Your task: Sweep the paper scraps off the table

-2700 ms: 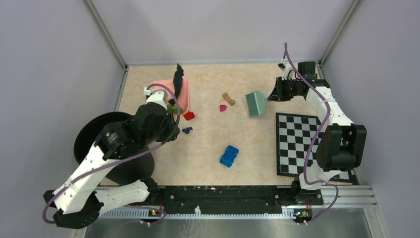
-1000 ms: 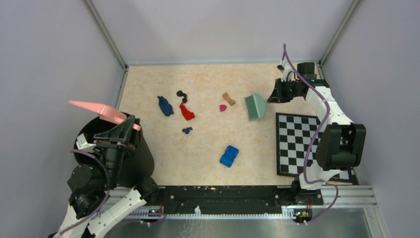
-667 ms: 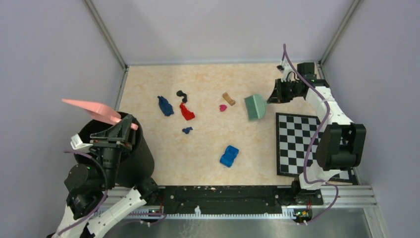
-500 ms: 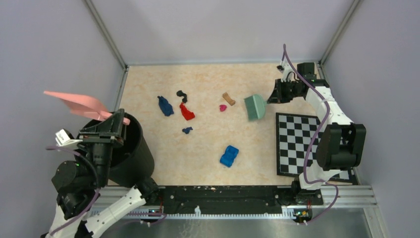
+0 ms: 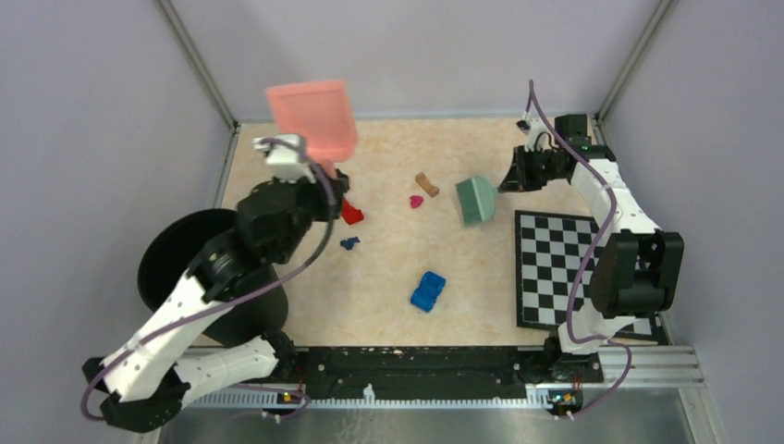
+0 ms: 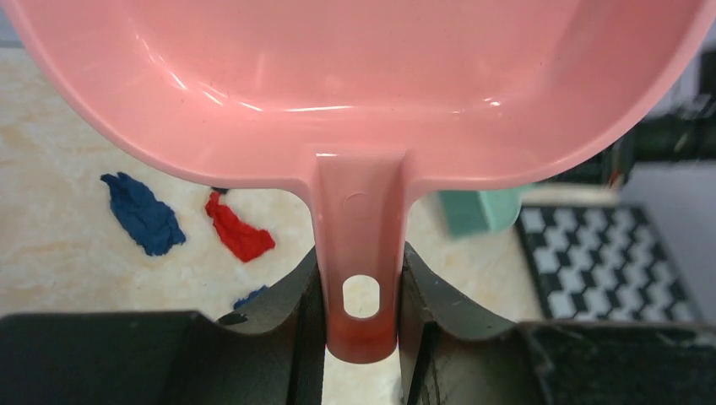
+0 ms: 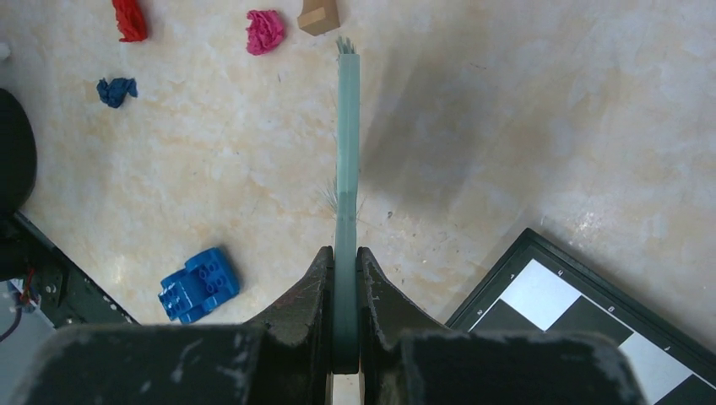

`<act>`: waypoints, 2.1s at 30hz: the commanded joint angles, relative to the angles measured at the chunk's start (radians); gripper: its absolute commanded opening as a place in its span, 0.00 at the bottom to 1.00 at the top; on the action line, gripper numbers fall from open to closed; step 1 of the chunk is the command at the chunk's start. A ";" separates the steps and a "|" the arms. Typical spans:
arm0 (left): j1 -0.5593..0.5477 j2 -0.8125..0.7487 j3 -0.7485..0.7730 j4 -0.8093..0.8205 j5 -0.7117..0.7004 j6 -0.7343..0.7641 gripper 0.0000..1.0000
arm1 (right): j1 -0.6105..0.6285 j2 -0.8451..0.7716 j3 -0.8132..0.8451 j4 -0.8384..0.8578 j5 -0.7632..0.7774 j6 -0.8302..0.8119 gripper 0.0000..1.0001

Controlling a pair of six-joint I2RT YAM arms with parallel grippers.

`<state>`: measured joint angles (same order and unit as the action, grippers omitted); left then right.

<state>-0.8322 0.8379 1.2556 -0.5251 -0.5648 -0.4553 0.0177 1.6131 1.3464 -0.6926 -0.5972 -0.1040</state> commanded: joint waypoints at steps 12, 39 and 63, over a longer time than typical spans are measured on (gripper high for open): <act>-0.002 0.153 -0.029 -0.430 0.245 0.132 0.00 | 0.215 0.196 0.532 -0.204 -0.033 -0.013 0.00; -0.003 0.106 -0.013 -0.535 0.161 0.116 0.00 | 0.591 0.713 0.822 -0.007 -0.013 0.555 0.00; -0.004 0.322 -0.006 -0.585 0.189 0.228 0.00 | 0.332 0.204 0.195 -0.045 0.108 0.382 0.00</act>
<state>-0.8330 1.1465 1.2232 -1.1038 -0.3637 -0.2390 0.3809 1.9263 1.5852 -0.7021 -0.5419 0.3733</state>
